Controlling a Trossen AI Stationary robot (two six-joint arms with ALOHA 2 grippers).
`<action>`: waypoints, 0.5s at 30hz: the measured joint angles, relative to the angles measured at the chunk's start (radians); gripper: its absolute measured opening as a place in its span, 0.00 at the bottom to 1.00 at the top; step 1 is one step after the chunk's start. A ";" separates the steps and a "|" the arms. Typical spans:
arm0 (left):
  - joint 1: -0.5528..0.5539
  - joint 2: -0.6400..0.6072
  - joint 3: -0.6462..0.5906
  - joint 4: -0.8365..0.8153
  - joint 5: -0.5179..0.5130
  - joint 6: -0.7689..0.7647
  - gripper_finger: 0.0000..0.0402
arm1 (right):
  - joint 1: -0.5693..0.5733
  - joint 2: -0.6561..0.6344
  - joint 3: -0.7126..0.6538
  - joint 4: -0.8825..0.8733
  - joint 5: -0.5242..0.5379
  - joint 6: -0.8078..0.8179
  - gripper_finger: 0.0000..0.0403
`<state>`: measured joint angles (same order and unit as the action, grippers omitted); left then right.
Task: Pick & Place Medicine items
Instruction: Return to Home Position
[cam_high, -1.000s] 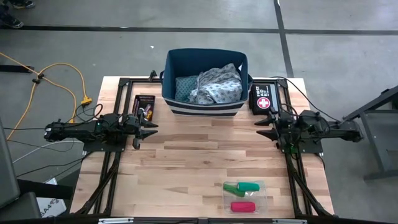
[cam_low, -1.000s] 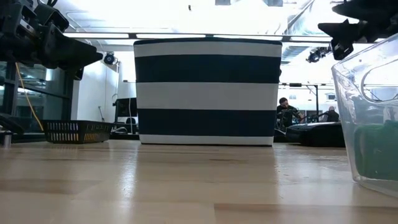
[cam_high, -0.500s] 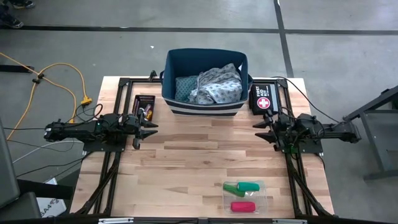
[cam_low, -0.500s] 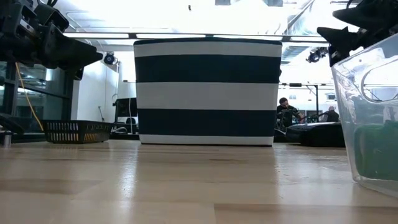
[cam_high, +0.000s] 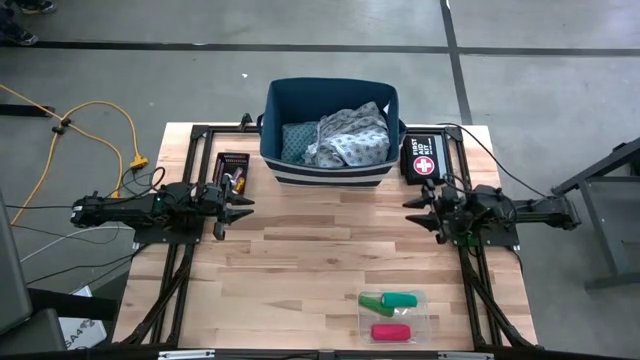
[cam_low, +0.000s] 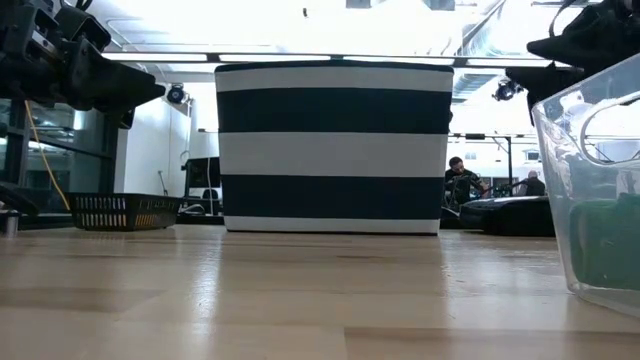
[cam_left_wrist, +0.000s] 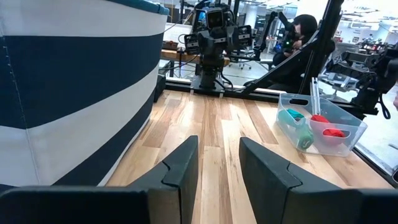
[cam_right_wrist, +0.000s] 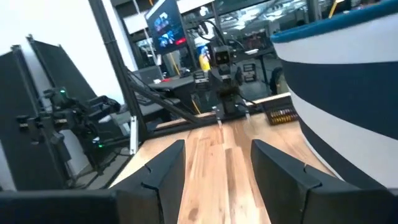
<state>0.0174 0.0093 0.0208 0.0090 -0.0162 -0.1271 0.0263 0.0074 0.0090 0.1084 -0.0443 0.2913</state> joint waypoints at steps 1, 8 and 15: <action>0.000 0.000 0.000 0.000 0.000 0.000 0.28 | 0.000 0.000 0.000 -0.007 0.008 0.000 0.43; 0.000 0.000 0.000 0.000 0.000 0.000 0.28 | 0.000 0.007 0.000 -0.080 0.079 -0.003 0.43; 0.000 0.000 0.000 0.000 0.000 0.000 0.28 | 0.000 0.010 -0.001 -0.082 0.081 -0.006 0.43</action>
<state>0.0175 0.0093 0.0208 0.0090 -0.0162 -0.1268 0.0261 0.0177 0.0082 0.0262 0.0365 0.2855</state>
